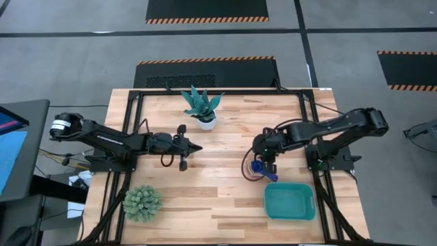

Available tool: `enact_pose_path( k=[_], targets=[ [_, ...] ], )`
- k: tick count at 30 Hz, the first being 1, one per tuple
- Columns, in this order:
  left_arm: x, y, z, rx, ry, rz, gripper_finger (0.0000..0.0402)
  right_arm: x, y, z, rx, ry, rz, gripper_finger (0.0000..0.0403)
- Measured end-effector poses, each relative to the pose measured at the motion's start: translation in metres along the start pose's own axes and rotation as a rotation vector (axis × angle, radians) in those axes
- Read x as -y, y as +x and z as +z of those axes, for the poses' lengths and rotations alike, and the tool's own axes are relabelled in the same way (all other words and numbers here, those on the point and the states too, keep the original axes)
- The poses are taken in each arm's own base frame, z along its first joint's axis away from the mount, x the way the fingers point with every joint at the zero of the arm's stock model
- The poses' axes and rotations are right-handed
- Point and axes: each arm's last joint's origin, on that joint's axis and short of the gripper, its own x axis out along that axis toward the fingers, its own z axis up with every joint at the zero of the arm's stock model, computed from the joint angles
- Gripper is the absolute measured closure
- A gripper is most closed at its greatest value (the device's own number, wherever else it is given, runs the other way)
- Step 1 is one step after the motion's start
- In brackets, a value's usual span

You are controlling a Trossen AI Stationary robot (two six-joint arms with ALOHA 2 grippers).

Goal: Nest measuring cups in basket
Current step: Put the stacked measuring cups into the green bin

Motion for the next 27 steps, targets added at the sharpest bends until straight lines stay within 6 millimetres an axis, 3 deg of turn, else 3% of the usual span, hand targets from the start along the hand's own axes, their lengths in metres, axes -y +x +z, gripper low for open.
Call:
enact_pose_path(
  k=[7, 11, 27],
  targets=[
    [0.001, 0.005, -0.004, -0.017, 0.0, -0.004, 0.0401, 0.009, 0.035, 0.005, -0.154, 0.043, 0.042, 0.0184],
    [0.001, 0.005, -0.004, -0.016, 0.0, 0.002, 0.0401, 0.009, 0.038, 0.006, -0.195, 0.029, 0.089, 0.015],
    [0.0, 0.005, -0.004, -0.025, -0.004, 0.024, 0.0401, 0.012, 0.046, 0.013, -0.159, 0.016, 0.134, 0.0142]
  ],
)
